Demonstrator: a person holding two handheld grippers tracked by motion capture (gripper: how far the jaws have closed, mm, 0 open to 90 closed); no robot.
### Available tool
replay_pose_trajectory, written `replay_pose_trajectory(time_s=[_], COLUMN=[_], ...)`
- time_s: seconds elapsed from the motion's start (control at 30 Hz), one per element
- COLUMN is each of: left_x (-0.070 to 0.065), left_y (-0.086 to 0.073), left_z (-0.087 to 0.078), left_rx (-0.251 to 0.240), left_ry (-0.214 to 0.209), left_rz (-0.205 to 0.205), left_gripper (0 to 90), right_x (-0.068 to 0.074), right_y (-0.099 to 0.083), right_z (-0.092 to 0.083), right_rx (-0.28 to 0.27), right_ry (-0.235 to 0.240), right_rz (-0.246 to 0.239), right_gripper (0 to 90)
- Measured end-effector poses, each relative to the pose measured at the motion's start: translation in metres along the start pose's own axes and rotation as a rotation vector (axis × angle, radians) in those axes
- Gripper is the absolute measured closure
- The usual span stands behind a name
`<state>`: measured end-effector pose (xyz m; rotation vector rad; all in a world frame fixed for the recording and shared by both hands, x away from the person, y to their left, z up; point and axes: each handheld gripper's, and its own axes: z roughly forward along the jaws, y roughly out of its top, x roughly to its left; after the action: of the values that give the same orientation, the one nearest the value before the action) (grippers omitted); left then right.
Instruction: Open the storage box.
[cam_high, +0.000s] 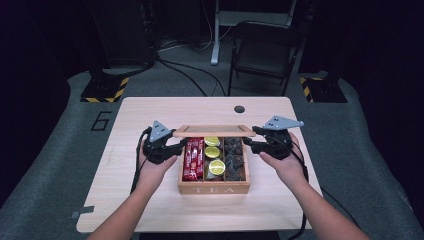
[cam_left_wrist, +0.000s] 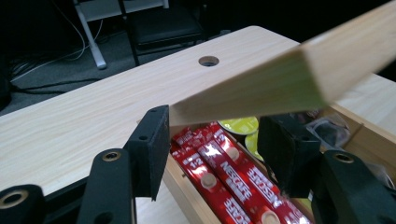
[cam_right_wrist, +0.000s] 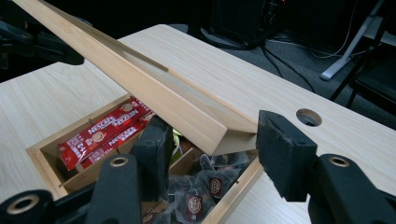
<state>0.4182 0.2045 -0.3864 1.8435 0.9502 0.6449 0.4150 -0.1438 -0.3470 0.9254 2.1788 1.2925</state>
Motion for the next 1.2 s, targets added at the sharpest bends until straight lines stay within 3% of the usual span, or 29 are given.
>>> replay_pose_trajectory(time_s=[0.23, 0.37, 0.5, 0.67, 1.03, 1.13, 1.2], left_x=[0.003, 0.006, 0.005, 0.008, 0.017, 0.019, 0.020], left_y=[0.003, 0.006, 0.011, 0.015, 0.028, 0.033, 0.036], left_z=[0.011, 0.012, 0.012, 0.013, 0.019, 0.020, 0.021], left_rx=[0.009, -0.001, 0.018, 0.019, 0.032, 0.041, 0.043], left_ry=[0.035, 0.026, 0.050, 0.045, 0.040, 0.043, 0.046], left_rz=[0.013, -0.020, 0.017, -0.008, -0.018, -0.018, -0.018], left_gripper=[50.5, 53.7, 56.8, 56.9, 59.3, 59.8, 60.4], right_x=[-0.003, -0.003, -0.004, -0.007, -0.021, -0.025, -0.027], right_y=[0.006, 0.007, 0.008, 0.011, 0.017, 0.017, 0.018], right_z=[0.001, 0.004, 0.006, 0.007, 0.019, 0.025, 0.028], right_rx=[0.000, 0.008, 0.003, -0.003, 0.001, 0.003, 0.004], right_ry=[-0.003, -0.011, -0.015, -0.017, -0.036, -0.034, -0.039], right_rz=[0.011, 0.006, 0.005, -0.003, 0.000, 0.034, 0.032], right_gripper=[46.1, 45.6, 45.6, 46.1, 45.4, 44.4, 44.3])
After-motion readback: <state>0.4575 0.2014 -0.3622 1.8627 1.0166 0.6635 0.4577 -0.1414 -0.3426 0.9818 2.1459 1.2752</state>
